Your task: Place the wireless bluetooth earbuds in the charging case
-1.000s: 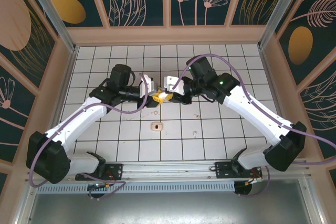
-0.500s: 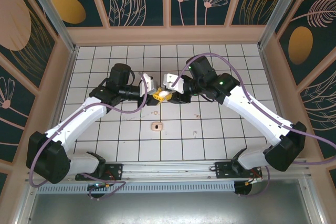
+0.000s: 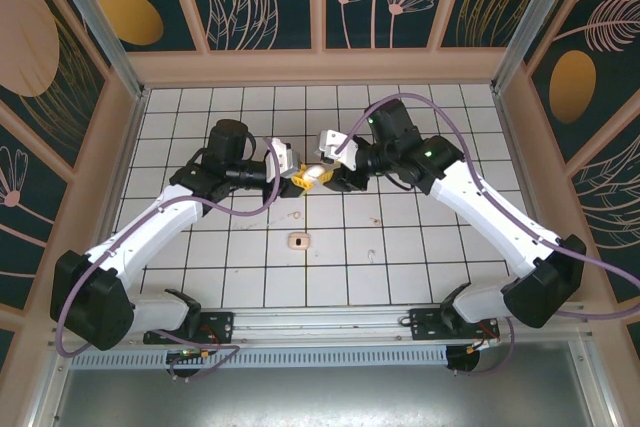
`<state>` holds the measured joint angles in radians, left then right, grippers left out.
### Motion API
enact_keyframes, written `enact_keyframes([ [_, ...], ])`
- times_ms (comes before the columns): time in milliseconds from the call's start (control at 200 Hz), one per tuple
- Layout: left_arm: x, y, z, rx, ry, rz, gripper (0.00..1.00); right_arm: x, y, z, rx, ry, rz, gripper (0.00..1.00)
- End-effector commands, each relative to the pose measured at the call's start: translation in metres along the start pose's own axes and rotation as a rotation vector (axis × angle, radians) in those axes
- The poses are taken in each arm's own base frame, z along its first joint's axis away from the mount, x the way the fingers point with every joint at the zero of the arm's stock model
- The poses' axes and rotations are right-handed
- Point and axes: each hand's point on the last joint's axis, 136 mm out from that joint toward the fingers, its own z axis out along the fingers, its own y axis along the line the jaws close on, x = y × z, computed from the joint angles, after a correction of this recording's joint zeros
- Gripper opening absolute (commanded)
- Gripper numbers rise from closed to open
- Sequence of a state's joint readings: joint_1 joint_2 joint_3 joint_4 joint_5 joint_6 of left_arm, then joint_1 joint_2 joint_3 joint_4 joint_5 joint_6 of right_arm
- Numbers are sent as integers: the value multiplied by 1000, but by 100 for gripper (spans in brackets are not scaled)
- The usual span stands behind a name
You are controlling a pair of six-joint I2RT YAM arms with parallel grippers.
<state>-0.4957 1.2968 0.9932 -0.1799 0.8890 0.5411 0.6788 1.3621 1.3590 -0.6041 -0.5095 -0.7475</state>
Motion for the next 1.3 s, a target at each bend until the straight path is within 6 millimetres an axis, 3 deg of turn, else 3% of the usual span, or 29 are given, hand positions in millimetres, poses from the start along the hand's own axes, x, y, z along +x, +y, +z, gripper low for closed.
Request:
enact_keyframes([
  [0,-8,-12,-1,56,-36,-3,16,-15,-18,-13,85,-54,-16,40],
  [295,-17,-12,0,70,-85,8,17,-18,-19,-19,99,-91,6,40],
  [315,-10,-15,2,77,-84,-7,17,-18,-19,-19,100,-92,9,40],
  [450,-12,-16,3,75,-145,-29,17,-23,-19,-28,91,-141,45,41],
  [616,-12,-12,4,41,-228,-95,15,-27,-26,-46,116,-214,175,43],
  [701,-12,-8,5,19,-287,-124,15,-19,-34,-51,159,-212,288,43],
  [776,-14,-3,4,-13,-338,-153,14,2,-51,-56,238,-171,432,43],
  [901,-10,2,0,-74,-404,-188,14,39,-56,-56,299,-97,673,42],
  [1116,6,4,-2,-131,-423,-242,14,109,-38,-41,356,79,1004,42],
  [1296,15,3,-1,-146,-398,-247,14,161,-9,-31,378,278,1288,43],
])
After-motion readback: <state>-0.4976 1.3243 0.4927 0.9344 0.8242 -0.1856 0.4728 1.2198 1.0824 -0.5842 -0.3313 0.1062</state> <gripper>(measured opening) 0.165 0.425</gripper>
